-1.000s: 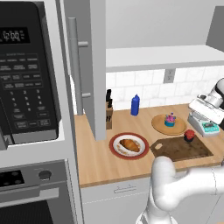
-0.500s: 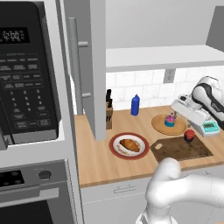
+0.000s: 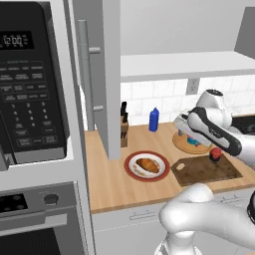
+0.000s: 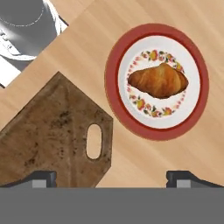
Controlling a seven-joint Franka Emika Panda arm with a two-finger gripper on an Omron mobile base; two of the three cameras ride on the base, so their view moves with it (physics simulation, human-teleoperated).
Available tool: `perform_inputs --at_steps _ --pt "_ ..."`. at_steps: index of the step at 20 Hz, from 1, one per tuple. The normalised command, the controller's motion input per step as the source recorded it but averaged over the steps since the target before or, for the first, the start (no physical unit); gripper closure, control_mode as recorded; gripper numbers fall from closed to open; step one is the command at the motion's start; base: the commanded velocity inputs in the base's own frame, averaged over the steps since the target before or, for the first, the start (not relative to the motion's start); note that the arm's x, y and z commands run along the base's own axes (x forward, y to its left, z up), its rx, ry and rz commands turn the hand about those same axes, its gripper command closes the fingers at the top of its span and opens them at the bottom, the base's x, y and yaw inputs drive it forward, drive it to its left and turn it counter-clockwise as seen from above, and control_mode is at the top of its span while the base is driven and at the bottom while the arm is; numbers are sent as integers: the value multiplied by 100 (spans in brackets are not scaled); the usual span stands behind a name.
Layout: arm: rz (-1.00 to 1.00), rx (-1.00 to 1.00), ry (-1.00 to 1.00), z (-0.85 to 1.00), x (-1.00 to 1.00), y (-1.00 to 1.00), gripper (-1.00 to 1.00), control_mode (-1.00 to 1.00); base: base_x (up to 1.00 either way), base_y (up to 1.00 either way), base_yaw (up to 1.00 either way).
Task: From the different types of pastries on the counter, select a croissant and place it on the cutting board. Then retrieve a jar of jam from the cabinet and place it alongside the croissant on the cutting board.
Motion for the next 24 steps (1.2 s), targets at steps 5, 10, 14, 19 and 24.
perform_inputs --at_steps 5,10,14,19,24 --pt "-17 -20 -2 21 -26 90 -100 -100 0 0 0" --pt "-23 -6 0 25 -5 51 -100 -100 0 0 0" --pt "4 0 0 31 -7 11 -100 -100 0 0 0" --pt "38 7 1 7 0 0 -100 -100 0 0 0" --pt "49 6 0 0 -1 15 -100 -100 0 0 0"
